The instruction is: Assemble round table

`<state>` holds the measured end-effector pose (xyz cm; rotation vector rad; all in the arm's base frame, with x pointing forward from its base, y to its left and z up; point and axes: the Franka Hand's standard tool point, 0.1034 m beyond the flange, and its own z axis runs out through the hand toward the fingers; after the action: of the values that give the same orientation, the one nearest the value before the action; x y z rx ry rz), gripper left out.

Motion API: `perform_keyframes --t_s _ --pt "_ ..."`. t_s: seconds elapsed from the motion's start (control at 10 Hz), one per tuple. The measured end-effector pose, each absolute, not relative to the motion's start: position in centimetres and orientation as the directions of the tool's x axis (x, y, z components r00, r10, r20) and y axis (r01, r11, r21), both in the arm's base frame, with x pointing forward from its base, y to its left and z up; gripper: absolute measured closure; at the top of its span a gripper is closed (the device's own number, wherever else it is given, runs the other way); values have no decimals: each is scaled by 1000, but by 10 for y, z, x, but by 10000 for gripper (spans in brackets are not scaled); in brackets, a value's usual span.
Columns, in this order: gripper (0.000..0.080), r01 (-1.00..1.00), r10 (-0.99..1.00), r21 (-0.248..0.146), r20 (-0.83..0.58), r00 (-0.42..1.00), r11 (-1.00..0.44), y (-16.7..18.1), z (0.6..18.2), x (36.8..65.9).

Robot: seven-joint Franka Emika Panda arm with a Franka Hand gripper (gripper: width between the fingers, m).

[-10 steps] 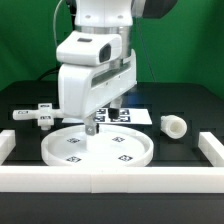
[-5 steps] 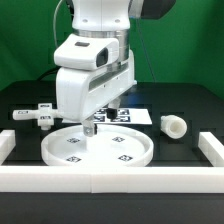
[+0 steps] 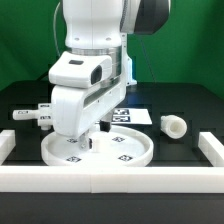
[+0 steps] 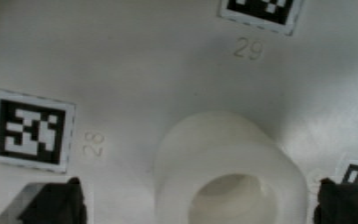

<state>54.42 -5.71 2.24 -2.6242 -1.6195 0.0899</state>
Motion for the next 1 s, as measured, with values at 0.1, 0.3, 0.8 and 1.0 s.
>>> perform_keyframes --t_s 0.1,0.3,0.8,1.0 --pt "150 891 895 -80 -20 447 -447 -56 21 544" --pt "278 892 895 -75 -17 445 -445 -55 21 545" --pt "396 892 895 -75 -17 445 -445 -55 22 545" --pt "396 894 897 -77 -20 442 -442 -53 22 545"
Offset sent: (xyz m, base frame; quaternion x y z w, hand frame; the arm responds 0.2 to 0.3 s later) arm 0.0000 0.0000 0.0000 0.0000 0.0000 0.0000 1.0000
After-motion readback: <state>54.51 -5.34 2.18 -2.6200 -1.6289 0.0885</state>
